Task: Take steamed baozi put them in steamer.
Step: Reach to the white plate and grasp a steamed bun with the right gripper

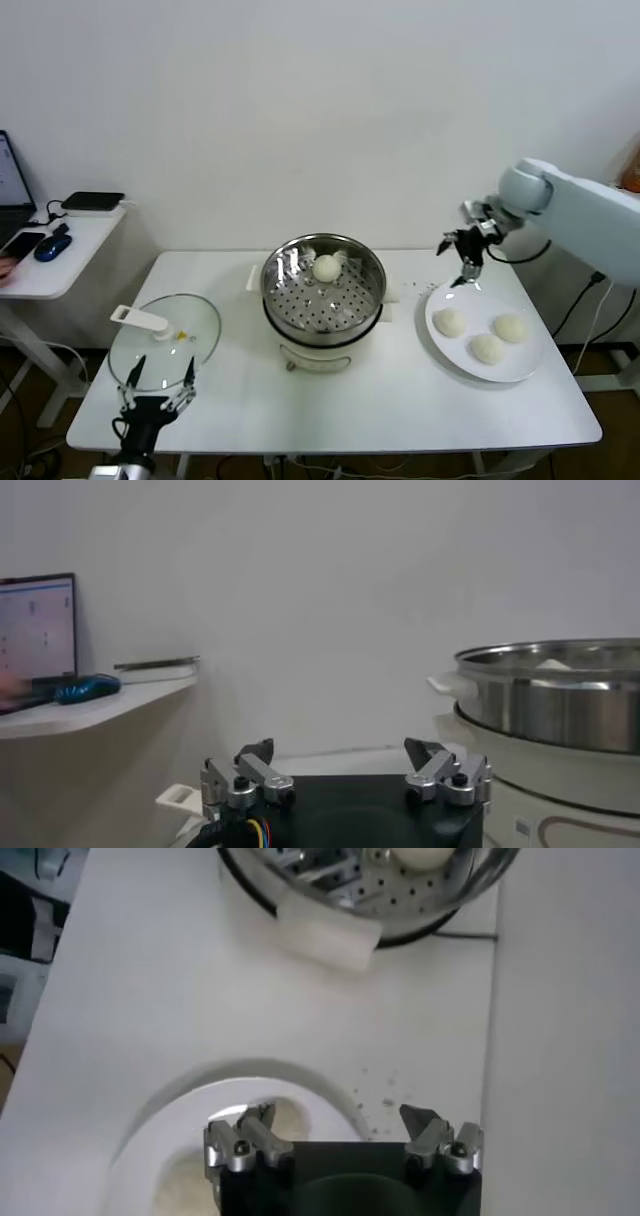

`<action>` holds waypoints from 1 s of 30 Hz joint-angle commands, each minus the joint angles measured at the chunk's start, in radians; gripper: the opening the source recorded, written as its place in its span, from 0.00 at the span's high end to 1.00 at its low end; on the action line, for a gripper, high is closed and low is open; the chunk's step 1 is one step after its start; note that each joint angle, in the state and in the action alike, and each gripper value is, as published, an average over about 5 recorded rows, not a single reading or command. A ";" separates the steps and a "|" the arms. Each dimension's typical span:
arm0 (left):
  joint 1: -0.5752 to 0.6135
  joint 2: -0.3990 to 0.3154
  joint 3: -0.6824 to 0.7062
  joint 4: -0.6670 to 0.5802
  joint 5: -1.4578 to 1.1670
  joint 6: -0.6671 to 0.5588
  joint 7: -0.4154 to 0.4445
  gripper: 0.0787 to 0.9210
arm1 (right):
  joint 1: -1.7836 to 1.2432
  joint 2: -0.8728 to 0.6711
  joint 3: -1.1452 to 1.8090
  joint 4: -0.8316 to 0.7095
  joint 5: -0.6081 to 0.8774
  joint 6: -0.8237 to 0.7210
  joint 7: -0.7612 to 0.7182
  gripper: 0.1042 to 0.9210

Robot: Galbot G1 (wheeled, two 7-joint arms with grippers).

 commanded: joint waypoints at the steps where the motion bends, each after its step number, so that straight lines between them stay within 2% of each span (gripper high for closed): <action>1: 0.004 0.002 -0.002 0.002 0.000 -0.003 0.000 0.12 | -0.209 -0.024 0.138 -0.068 -0.108 -0.043 0.021 0.12; 9: 0.005 0.004 -0.004 0.003 -0.002 -0.002 0.000 0.12 | -0.266 0.045 0.194 -0.164 -0.141 -0.035 0.025 0.12; 19: -0.001 0.004 -0.005 0.013 -0.001 0.000 0.000 0.12 | -0.316 0.103 0.220 -0.220 -0.148 -0.030 0.022 0.12; 30: -0.005 0.005 -0.006 0.022 -0.003 0.000 0.000 0.12 | -0.338 0.149 0.268 -0.285 -0.219 0.016 0.024 0.12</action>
